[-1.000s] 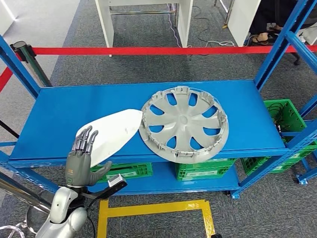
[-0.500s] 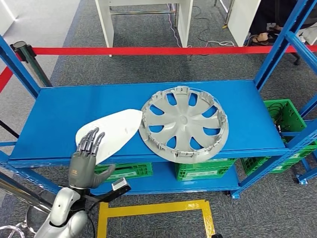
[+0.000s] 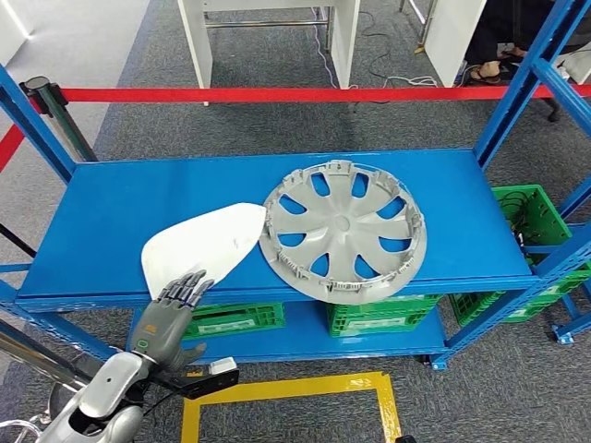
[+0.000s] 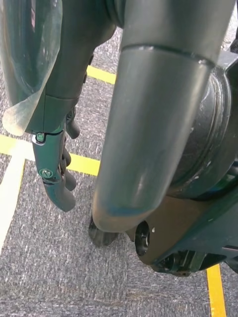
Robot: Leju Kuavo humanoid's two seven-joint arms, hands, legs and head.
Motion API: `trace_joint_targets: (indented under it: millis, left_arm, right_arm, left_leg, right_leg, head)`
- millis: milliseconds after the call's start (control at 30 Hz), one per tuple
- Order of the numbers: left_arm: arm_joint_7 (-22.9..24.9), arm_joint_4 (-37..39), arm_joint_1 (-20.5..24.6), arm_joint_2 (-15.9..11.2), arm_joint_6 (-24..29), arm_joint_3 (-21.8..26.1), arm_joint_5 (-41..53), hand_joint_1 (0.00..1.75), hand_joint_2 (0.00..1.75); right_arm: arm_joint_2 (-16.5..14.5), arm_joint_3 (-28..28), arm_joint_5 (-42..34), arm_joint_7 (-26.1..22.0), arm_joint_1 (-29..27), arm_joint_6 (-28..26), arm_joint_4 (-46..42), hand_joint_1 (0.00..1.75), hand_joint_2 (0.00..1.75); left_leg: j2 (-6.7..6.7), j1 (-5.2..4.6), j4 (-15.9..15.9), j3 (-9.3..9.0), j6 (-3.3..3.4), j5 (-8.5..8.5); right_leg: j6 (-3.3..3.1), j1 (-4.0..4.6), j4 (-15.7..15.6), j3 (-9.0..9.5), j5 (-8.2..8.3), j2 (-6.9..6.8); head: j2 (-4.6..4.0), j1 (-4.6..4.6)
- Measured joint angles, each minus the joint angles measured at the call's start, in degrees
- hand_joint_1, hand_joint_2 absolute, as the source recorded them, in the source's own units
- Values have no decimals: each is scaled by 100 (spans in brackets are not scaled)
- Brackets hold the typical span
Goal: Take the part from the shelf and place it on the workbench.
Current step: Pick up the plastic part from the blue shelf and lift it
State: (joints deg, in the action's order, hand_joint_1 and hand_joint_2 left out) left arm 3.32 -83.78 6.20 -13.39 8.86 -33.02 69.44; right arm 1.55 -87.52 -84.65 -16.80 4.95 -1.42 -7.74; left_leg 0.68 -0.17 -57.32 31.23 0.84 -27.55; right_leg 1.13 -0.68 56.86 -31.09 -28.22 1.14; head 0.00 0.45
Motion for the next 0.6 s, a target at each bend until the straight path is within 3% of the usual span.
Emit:
trace_joint_targets:
  millis: [467,600]
  left_arm:
    - [14,-44,18,-105,-48,-55,2,0,175]
    - [428,-59,184,-384,-681,-281,332,0,175]
  right_arm:
    - [0,0,-1,5,-1,0,0,0,0]
    - [0,0,-61,39,0,0,0,0,0]
  left_leg:
    - [0,0,0,0,0,0]
    - [0,0,0,0,-1,1]
  right_leg:
    - [0,0,0,0,0,0]
    - [0,1,0,-1,0,0]
  head:
    - [0,-1]
    - [0,-1]
